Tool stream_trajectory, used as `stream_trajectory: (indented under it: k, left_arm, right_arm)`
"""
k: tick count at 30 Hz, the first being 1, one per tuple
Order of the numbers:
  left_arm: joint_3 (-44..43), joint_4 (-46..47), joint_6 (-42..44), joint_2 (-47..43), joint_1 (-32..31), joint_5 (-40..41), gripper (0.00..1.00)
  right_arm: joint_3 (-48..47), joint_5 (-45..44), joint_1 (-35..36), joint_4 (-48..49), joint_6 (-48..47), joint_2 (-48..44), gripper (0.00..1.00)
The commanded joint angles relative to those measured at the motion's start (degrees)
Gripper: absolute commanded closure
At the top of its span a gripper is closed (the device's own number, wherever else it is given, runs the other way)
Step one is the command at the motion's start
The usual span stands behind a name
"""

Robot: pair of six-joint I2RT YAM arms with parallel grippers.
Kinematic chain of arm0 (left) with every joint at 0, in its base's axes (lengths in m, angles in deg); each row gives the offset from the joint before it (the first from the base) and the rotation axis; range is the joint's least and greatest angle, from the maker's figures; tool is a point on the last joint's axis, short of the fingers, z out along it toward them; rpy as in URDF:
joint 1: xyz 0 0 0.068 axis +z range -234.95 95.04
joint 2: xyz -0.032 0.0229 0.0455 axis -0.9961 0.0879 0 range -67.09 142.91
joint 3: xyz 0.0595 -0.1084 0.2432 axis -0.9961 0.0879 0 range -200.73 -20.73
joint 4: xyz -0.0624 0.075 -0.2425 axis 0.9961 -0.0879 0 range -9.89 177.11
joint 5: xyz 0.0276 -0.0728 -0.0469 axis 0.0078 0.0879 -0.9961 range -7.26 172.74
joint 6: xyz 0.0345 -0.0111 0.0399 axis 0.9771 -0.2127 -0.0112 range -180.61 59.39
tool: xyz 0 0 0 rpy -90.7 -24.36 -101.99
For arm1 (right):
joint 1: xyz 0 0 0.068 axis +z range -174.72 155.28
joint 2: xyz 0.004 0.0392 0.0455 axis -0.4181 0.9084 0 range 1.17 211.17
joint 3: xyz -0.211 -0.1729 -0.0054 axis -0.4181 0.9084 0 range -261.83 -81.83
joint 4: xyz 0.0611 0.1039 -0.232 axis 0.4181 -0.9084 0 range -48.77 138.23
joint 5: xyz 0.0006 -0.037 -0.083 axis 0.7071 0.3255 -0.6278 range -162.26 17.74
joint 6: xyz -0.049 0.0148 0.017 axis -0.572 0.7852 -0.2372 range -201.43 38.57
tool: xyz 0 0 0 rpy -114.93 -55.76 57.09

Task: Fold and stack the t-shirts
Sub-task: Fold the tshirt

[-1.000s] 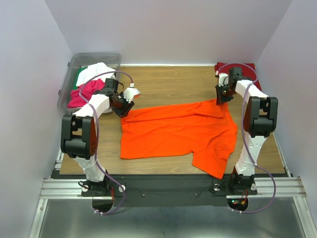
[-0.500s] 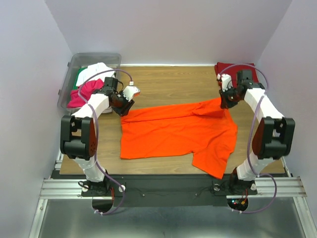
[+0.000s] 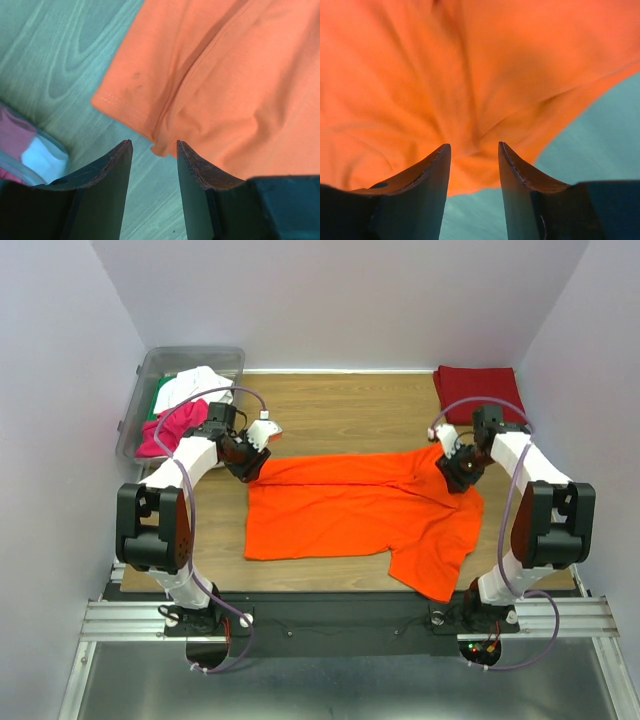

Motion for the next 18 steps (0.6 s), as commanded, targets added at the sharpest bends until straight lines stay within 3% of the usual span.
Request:
stream_trajectory:
  k: [1,7,18]
  left_arm:
    - [0.39,-0.27,-0.38,-2.4,-0.01,-1.85,0.48]
    - [-0.66,0.09,-2.22,-0.12,-0.01,-2.55,0.48]
    - [-1.11,0.79,-2.49,1.65,0.08,-1.94,0.47]
  right_arm:
    - [-12.53,10.18,0.08,-0.81,7.87,3.53,0.51]
    - [-20.74,15.83,2.27,-1.62,15.19,12.69,0.55]
    - [-20.4,14.61,8.08,0.67,18.89,18.67,0.59]
